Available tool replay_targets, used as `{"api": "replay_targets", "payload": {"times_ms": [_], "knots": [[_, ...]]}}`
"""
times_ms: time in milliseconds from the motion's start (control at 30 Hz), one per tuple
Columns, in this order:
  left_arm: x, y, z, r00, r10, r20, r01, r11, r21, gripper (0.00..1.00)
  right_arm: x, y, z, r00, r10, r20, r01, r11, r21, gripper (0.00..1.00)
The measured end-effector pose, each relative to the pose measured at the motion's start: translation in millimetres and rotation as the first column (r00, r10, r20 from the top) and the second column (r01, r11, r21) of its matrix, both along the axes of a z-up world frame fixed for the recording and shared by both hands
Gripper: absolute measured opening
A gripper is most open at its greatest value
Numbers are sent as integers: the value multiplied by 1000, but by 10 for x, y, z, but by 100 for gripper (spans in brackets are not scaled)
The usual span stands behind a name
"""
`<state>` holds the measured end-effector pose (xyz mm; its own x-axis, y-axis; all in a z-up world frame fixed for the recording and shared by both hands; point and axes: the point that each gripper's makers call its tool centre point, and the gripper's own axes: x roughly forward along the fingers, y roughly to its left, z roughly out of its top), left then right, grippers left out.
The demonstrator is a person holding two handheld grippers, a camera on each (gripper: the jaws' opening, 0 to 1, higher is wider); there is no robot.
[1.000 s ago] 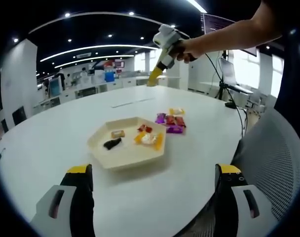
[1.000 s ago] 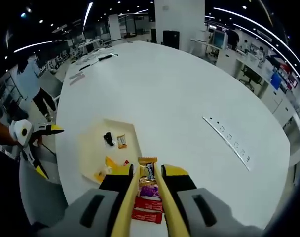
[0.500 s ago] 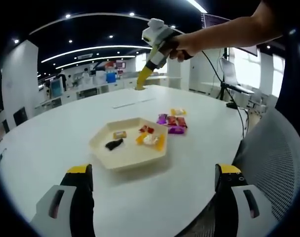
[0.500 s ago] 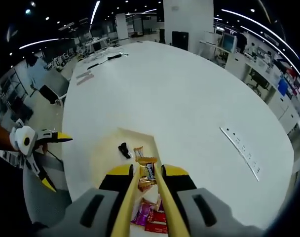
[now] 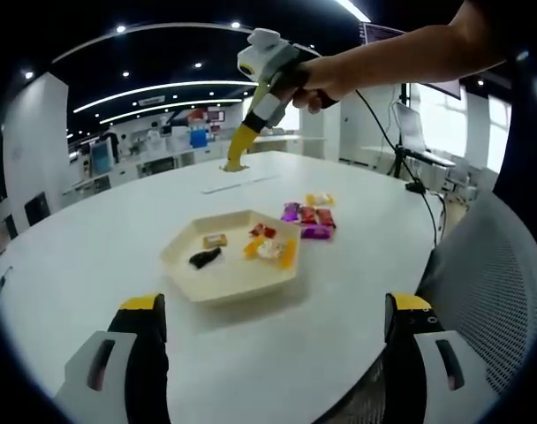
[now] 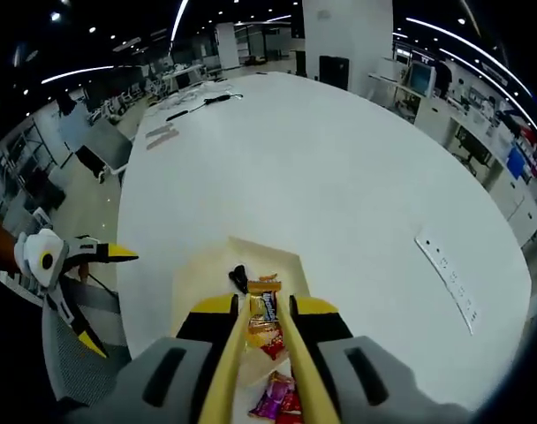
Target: Place the target food into the container with the food tongs after gripping and lifting it, then release it inside without dropping or visibly crushing the food.
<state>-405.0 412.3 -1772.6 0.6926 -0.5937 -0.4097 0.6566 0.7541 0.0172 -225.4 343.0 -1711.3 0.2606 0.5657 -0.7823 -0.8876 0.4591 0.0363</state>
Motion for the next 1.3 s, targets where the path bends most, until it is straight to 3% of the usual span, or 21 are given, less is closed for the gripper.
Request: {"api": "replay_targets", "payload": {"times_ms": [233,300,333,400,500,967,1300], "knots": [[3,8,2,1000,5,-1,-5,1000,0,99,28,-19,-5,1000,-11,-4,11,1000,6,22],[2,9,4,1000,7,1,-7,1000,1,99,-7,21,3,1000,1,-30,0,999,40,25],[1,8,1,1000,6,-1,-6,1000,2,99,-29,47,26,1000,15,-23,-13,998,60,26],[2,7,-9,1000,6,-5,-6,1000,1,99,82,4,68,995,44,92,-47,999,27,27],[-4,-5,-13,1000,1,-11,-1,1000,-2,99,1,2,90,999,21,39,-23,998,64,27],[31,66,-6,999,35,-3,-35,999,-1,99,12,-142,240,994,33,108,-43,995,92,29],[25,57,4,1000,31,-1,-31,1000,-4,99,-6,-179,326,992,49,119,-61,993,101,29]]}}
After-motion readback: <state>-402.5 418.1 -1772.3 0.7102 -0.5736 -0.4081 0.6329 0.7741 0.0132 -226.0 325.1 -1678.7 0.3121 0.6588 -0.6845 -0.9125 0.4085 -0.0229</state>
